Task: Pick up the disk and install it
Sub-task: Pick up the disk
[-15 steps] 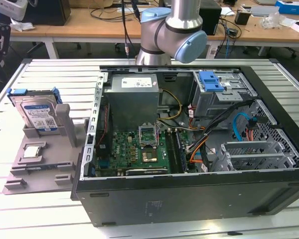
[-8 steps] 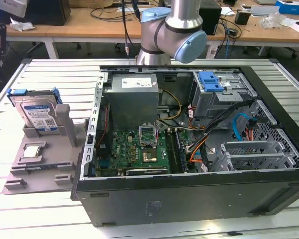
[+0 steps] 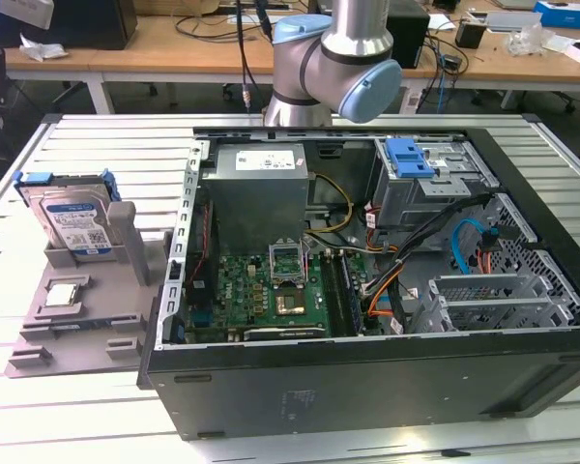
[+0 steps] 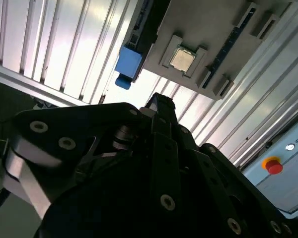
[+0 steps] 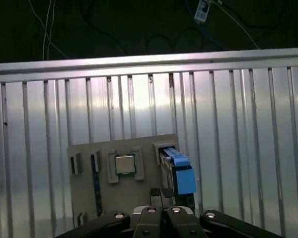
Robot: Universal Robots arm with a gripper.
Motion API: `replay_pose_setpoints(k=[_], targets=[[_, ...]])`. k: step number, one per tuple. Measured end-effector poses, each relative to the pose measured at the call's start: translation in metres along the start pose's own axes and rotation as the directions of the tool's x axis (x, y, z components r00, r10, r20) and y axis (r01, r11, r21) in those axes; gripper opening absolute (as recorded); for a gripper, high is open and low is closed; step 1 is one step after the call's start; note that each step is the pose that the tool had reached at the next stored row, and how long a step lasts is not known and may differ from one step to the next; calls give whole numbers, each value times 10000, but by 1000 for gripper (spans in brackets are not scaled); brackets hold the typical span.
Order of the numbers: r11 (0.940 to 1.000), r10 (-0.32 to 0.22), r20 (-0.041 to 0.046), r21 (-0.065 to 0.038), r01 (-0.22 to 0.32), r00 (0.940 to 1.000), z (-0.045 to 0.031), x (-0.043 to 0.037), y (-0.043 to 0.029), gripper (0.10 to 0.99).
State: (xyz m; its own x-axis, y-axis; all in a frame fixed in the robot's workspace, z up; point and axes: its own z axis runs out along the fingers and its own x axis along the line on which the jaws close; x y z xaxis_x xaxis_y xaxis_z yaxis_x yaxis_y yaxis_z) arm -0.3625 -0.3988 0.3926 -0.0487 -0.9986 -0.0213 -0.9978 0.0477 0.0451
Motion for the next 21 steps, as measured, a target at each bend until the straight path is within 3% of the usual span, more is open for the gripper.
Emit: replay_pose_setpoints(k=[6, 12, 17, 21], targets=[[9955, -951, -42, -22, 951, 9955, 0, 0, -1, 102], [9938, -1113, -50, -26, 1113, 9938, 0, 0, -1, 102], [9999, -159, -8, -4, 159, 9999, 3, -1, -2, 102], [10000, -38, -2, -1, 38, 10000, 3, 0, -2, 102]])
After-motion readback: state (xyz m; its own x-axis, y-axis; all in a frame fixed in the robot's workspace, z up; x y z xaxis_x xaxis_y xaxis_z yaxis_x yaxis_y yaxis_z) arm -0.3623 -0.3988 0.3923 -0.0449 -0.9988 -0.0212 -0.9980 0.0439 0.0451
